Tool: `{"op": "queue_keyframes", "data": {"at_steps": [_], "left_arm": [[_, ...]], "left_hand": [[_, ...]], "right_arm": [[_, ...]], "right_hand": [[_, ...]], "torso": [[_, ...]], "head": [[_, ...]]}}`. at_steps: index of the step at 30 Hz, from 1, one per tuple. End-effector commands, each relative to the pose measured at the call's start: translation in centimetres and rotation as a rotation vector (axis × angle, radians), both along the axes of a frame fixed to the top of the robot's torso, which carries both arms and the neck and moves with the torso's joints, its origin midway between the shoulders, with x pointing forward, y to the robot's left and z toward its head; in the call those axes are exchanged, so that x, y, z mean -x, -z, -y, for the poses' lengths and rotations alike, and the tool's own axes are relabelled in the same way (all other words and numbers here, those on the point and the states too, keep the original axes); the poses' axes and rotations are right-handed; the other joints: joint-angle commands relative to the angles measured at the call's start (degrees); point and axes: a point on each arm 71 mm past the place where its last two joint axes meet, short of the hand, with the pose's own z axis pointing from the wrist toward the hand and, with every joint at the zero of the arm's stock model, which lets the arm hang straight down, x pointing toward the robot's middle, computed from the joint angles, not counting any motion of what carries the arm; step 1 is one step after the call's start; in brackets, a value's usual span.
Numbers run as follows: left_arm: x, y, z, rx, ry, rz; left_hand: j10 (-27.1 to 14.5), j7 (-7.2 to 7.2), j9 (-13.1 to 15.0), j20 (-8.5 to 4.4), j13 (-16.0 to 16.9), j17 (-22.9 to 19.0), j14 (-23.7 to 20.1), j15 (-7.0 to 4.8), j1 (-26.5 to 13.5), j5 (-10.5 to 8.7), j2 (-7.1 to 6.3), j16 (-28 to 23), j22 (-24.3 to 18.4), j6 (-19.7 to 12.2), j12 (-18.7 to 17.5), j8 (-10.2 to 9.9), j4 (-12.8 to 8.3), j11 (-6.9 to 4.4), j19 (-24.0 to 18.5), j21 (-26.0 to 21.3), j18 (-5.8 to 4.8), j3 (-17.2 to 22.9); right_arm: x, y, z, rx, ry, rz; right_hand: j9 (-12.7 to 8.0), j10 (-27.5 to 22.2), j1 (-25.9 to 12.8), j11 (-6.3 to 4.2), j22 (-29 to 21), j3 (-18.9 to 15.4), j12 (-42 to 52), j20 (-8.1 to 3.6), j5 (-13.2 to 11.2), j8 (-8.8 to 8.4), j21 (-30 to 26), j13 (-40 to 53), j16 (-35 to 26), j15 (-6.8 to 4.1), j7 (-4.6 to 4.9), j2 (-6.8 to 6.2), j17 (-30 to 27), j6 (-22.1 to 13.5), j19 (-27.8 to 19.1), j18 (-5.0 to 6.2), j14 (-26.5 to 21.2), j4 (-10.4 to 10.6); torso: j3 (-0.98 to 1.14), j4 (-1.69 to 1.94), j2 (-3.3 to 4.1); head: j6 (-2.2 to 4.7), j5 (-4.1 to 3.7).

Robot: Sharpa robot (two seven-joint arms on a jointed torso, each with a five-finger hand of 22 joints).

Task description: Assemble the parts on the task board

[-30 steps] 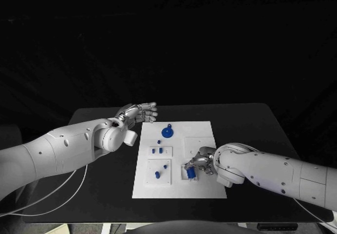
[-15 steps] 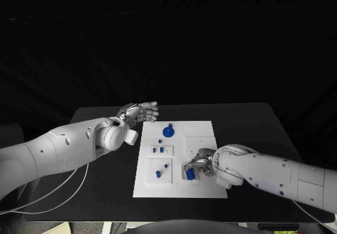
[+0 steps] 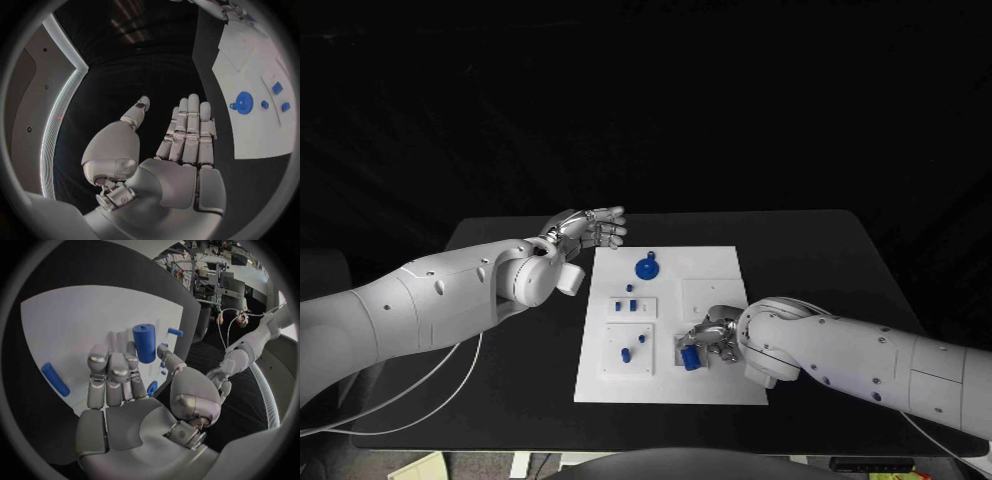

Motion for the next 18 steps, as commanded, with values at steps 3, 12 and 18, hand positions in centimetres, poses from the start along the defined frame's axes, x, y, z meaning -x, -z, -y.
{"op": "queue_keyframes", "data": {"at_steps": [3,12,18], "left_arm": [[-0.03,-0.15,0.22,0.009,0.011,0.010],[-0.02,-0.15,0.23,0.009,0.011,0.009],[-0.02,-0.14,0.10,0.008,0.010,0.009]], "left_hand": [[-0.23,-0.15,-0.07,0.40,-0.07,0.16,-0.02,0.40,0.14,-0.12,-0.28,-0.52,0.12,-0.25,-0.03,0.12,0.10,-0.05,-0.13,-0.43,0.99,0.06],[-0.26,-0.13,-0.09,0.39,-0.07,0.21,-0.03,0.41,0.09,-0.12,-0.29,-0.59,0.14,-0.29,-0.04,0.10,0.15,-0.04,-0.13,-0.45,1.00,0.07],[-0.26,-0.13,-0.09,0.39,-0.08,0.23,-0.03,0.41,0.10,-0.11,-0.27,-0.62,0.14,-0.30,-0.04,0.11,0.16,-0.04,-0.13,-0.46,1.01,0.08]], "right_arm": [[0.20,-0.01,-0.38,-0.009,-0.020,-0.002],[0.18,-0.10,-0.38,-0.012,-0.019,0.013],[0.46,-0.38,-0.19,-0.034,-0.071,0.037]], "right_hand": [[-0.05,-0.26,-1.84,0.21,0.92,-2.13,-0.37,-0.05,-0.32,-0.34,0.31,0.18,0.16,-0.25,0.84,-0.13,-0.04,0.13,-0.32,3.51,-0.44,-0.58],[0.06,-0.44,-3.10,0.04,0.81,-6.27,-0.76,-0.83,-0.30,-0.53,0.27,0.71,0.14,-0.38,0.76,1.65,-0.01,-0.06,-0.83,3.51,-0.69,-3.95],[0.08,-0.40,-2.13,0.02,0.78,-6.37,-0.85,-1.03,-0.30,-0.57,0.29,0.86,0.13,-0.41,0.74,1.58,-0.02,-0.06,-0.83,3.51,-0.70,-4.17]], "torso": [[0.01,-0.08,-0.04],[0.07,-0.07,-0.04],[0.10,-0.06,-0.03]], "head": [[-0.09,0.23],[-0.04,0.22],[-0.05,0.21]]}}
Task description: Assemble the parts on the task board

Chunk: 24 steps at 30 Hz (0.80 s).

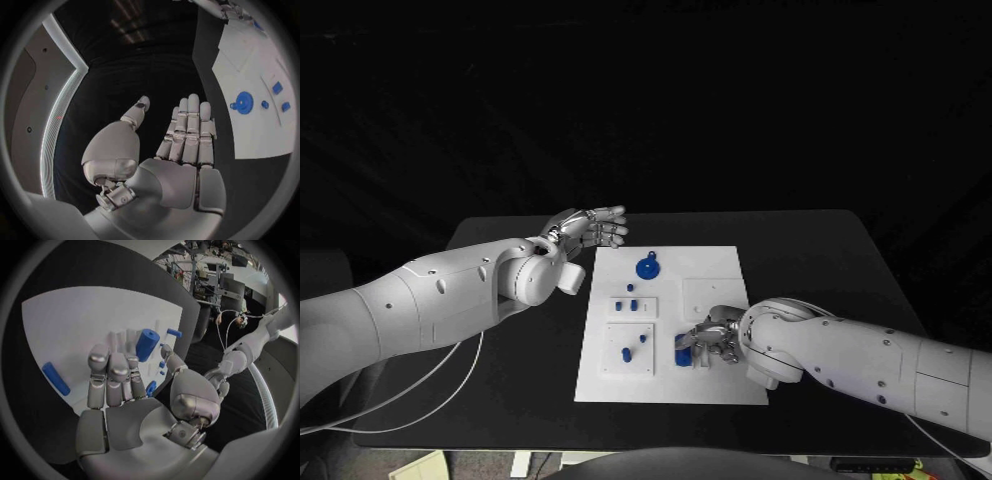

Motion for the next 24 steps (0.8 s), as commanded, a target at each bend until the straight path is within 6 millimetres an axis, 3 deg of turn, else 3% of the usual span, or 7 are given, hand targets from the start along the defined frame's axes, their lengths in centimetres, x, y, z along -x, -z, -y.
{"op": "queue_keyframes", "data": {"at_steps": [1,10,16,21,23,24], "left_arm": [[0.0,-0.1,0.1,0.008,0.010,0.008],[0.0,-0.1,0.0,0.007,0.010,0.006],[0.0,-0.1,0.0,0.008,0.010,0.006],[0.1,-0.1,0.1,0.008,0.012,0.005],[0.1,-0.1,0.1,0.009,0.014,0.004],[0.1,-0.1,0.1,0.009,0.014,0.004]], "left_hand": [[-0.27,-0.13,-0.09,0.39,-0.08,0.07,-0.03,0.41,0.10,-0.11,-0.26,-0.29,0.08,-0.30,-0.04,0.11,0.17,-0.04,-0.13,-0.23,1.03,0.09],[-0.26,-0.13,-0.09,0.39,-0.08,0.12,-0.02,0.41,0.11,-0.11,-0.22,-0.33,0.09,-0.29,-0.03,0.13,0.19,-0.04,-0.12,-0.24,1.04,0.12],[-0.25,-0.13,-0.09,0.39,-0.07,0.14,-0.01,0.41,0.11,-0.11,-0.21,-0.35,0.10,-0.27,-0.02,0.14,0.20,-0.04,-0.12,-0.25,1.05,0.13],[-0.25,-0.14,-0.09,0.39,-0.07,0.17,-0.01,0.41,0.11,-0.11,-0.20,-0.37,0.11,-0.27,-0.02,0.15,0.22,-0.04,-0.12,-0.26,1.05,0.14],[-0.25,-0.14,-0.09,0.39,-0.07,0.18,0.00,0.41,0.10,-0.11,-0.19,-0.38,0.11,-0.26,-0.01,0.15,0.23,-0.04,-0.12,-0.26,1.05,0.14],[-0.25,-0.14,-0.09,0.40,-0.07,0.18,0.00,0.41,0.10,-0.11,-0.18,-0.39,0.12,-0.26,-0.01,0.16,0.24,-0.04,-0.11,-0.26,1.05,0.15]], "right_arm": [[0.3,-0.3,-0.3,-0.039,-0.069,0.025],[1.6,-0.8,0.2,-0.068,-0.130,-0.004],[1.5,-0.7,0.2,-0.047,-0.134,-0.003],[1.2,-0.6,0.1,-0.027,-0.131,0.012],[1.2,-0.6,0.0,-0.024,-0.129,0.012],[1.2,-0.5,0.0,-0.022,-0.129,0.011]], "right_hand": [[0.10,-0.26,1.34,-0.10,0.78,-0.22,-0.36,-0.66,-0.29,-0.21,0.29,0.14,0.12,-0.01,0.53,0.16,-0.03,0.13,0.03,3.49,-0.25,-0.19],[0.22,0.19,7.78,-0.11,0.60,2.29,-0.61,-0.77,-0.29,-0.19,0.34,0.59,0.07,-0.01,0.51,-1.45,-0.12,0.45,0.42,3.49,-0.10,-0.06],[0.33,0.46,11.67,-0.15,0.62,3.20,-0.72,-0.59,-0.30,-0.08,0.45,0.82,0.10,-0.03,0.46,-0.71,-0.14,0.80,0.47,3.49,-0.04,-0.11],[0.39,0.67,13.28,-0.19,0.60,4.02,-0.83,-0.38,-0.31,-0.01,0.46,0.93,0.10,-0.04,0.41,1.19,-0.18,1.06,0.50,3.49,-0.01,0.05],[0.39,0.76,13.26,-0.19,0.56,4.38,-0.91,-0.25,-0.31,0.01,0.42,0.95,0.09,-0.03,0.41,2.59,-0.20,1.18,0.51,3.46,0.00,0.53],[0.38,0.81,13.15,-0.20,0.51,4.81,-0.96,-0.17,-0.31,0.00,0.37,0.96,0.07,-0.04,0.40,4.07,-0.22,1.23,0.50,3.46,0.00,1.07]], "torso": [[0.04,-0.04,0.00],[0.04,-0.07,-0.01],[0.02,-0.06,0.02],[0.02,-0.01,0.01],[0.01,0.02,0.02],[0.02,0.03,0.03]], "head": [[0.06,0.00],[0.19,0.02],[0.29,-0.03],[0.29,-0.10],[0.26,-0.12],[0.25,-0.11]]}}
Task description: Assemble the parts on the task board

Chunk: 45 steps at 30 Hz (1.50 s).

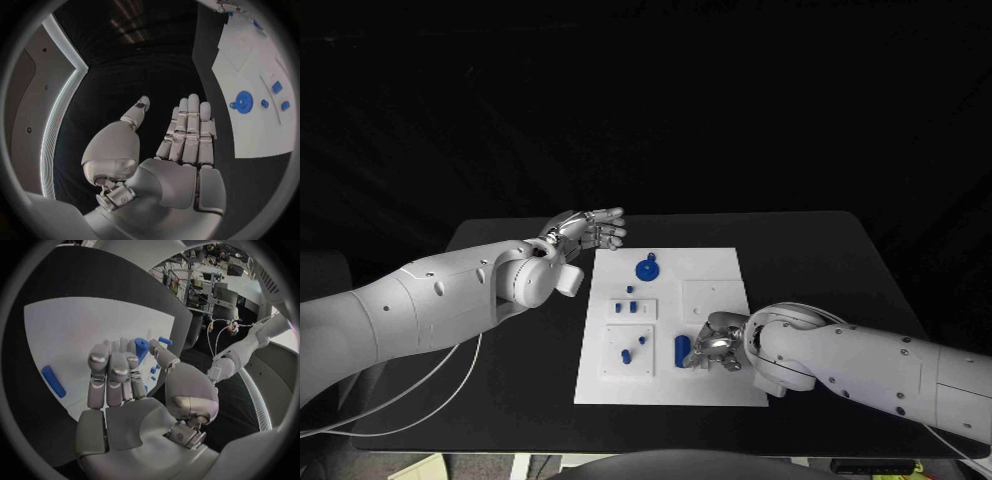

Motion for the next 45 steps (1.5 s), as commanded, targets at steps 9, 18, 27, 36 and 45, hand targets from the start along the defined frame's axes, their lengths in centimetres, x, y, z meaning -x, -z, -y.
{"op": "queue_keyframes", "data": {"at_steps": [9,18,27,36,45], "left_arm": [[0.1,-0.1,0.3,0.010,0.016,0.003],[0.1,-0.1,0.3,0.010,0.017,0.002],[0.0,-0.1,0.3,0.010,0.017,0.002],[0.0,-0.1,0.2,0.009,0.016,0.003],[0.0,-0.1,0.1,0.010,0.017,0.003]], "left_hand": [[-0.25,-0.15,-0.10,0.40,-0.07,0.18,0.01,0.41,0.01,-0.10,-0.08,-0.49,0.11,-0.25,0.00,0.19,0.39,-0.05,-0.11,-0.30,1.07,0.19],[-0.23,-0.16,-0.10,0.40,-0.06,0.22,0.03,0.41,0.05,-0.11,-0.05,-0.53,0.12,-0.24,0.02,0.21,0.40,-0.06,-0.11,-0.31,1.08,0.24],[-0.22,-0.17,-0.10,0.39,-0.06,0.28,0.06,0.40,0.12,-0.11,-0.08,-0.57,0.14,-0.23,0.03,0.23,0.38,-0.07,-0.11,-0.33,1.09,0.28],[-0.22,-0.17,-0.10,0.40,-0.06,0.32,0.07,0.40,0.14,-0.11,-0.08,-0.60,0.16,-0.23,0.04,0.24,0.38,-0.07,-0.11,-0.34,1.09,0.30],[-0.21,-0.17,-0.10,0.40,-0.06,0.36,0.08,0.40,0.18,-0.12,-0.13,-0.63,0.18,-0.22,0.05,0.25,0.36,-0.07,-0.11,-0.35,1.09,0.30]], "right_arm": [[-0.4,0.5,0.2,0.063,0.002,-0.005],[-0.1,0.7,0.1,0.069,-0.019,-0.037],[-0.1,0.6,0.1,0.051,-0.011,-0.039],[0.0,0.1,1.2,-0.003,0.036,-0.005],[-2.7,-4.6,4.7,0.025,0.053,0.119]], "right_hand": [[-0.15,0.98,-2.85,0.02,0.69,5.78,-0.72,1.20,-0.30,-0.23,0.26,0.34,0.12,0.01,0.46,5.76,-0.18,1.35,-0.20,3.59,-0.06,3.31],[-0.17,1.43,-5.33,0.02,0.82,9.24,-1.04,1.45,-0.31,-0.30,0.76,0.73,0.29,0.03,0.45,6.08,-0.24,1.63,-0.05,3.59,0.01,2.76],[-0.21,1.47,-6.59,0.11,0.80,9.07,-1.23,1.55,-0.24,-0.41,0.90,0.96,0.29,0.11,0.54,5.01,-0.35,1.58,-0.01,3.59,0.04,1.78],[-0.29,1.42,-7.47,0.17,0.64,8.29,-1.47,1.40,-0.20,-0.70,0.87,1.23,0.24,0.11,0.63,3.08,-0.48,1.18,0.10,3.59,0.07,1.00],[0.07,1.53,-6.23,0.45,0.27,6.55,-0.93,0.80,0.09,-1.12,0.55,2.09,0.15,0.31,0.94,0.26,-0.63,-0.03,0.49,3.59,0.13,-0.42]], "torso": [[-0.03,0.02,0.02],[-0.01,0.02,0.02],[-0.01,0.00,0.03],[-0.01,0.02,0.02],[0.00,-0.19,0.02]], "head": [[0.06,0.04],[0.06,0.03],[0.20,0.00],[0.47,-0.09],[0.98,-0.53]]}}
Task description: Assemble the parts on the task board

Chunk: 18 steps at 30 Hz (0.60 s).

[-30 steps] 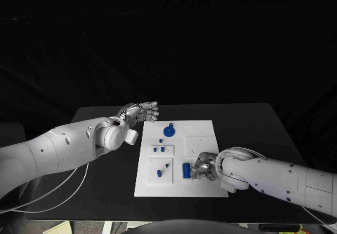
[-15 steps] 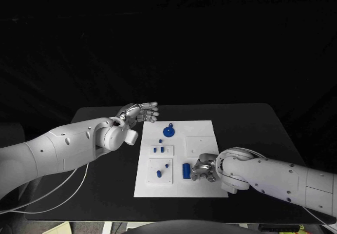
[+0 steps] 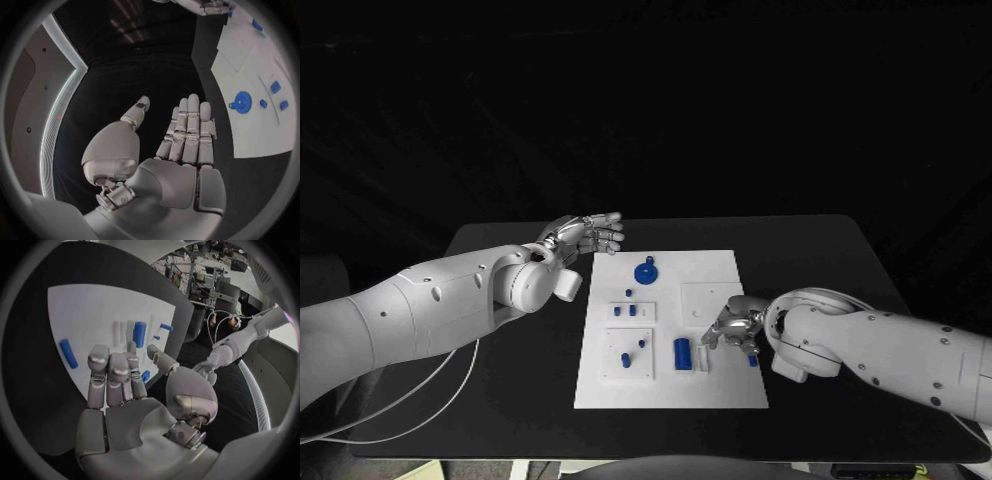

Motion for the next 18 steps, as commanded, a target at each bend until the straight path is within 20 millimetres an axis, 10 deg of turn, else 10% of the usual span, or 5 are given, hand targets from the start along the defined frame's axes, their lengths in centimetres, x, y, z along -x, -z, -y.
{"op": "queue_keyframes", "data": {"at_steps": [1,18], "left_arm": [[0.0,-0.2,0.3,0.013,0.020,0.007],[0.1,-0.2,0.5,0.016,0.025,0.006]], "left_hand": [[-0.22,-0.17,-0.05,0.40,-0.06,0.05,0.08,0.40,0.18,-0.12,-0.13,-0.29,0.10,-0.21,0.05,0.25,0.20,-0.07,-0.11,-0.36,1.12,0.14],[-0.18,-0.21,-0.03,0.42,-0.05,0.15,0.07,0.42,0.20,-0.13,-0.20,-0.40,0.15,-0.10,0.09,0.35,0.19,-0.09,-0.14,-0.39,1.10,0.14]], "right_arm": [[-1.0,-1.4,1.5,0.048,-0.018,0.078],[-2.4,-2.3,7.1,0.295,-0.006,0.118]], "right_hand": [[0.20,0.18,0.58,0.19,0.25,-0.74,0.32,-0.20,0.10,-0.28,-0.10,0.20,0.14,0.03,-0.02,-1.22,-0.06,-0.67,0.41,3.30,-0.17,-0.31],[0.94,-0.02,2.42,0.12,0.11,-3.33,0.13,-0.36,-0.32,-0.03,-0.38,0.50,0.10,0.01,-0.05,-4.05,-0.09,-0.81,0.31,3.30,-0.28,-0.16]], "torso": [[-0.01,-0.14,0.00],[0.03,-0.09,0.03]], "head": [[0.28,-0.37],[0.36,-1.25]]}}
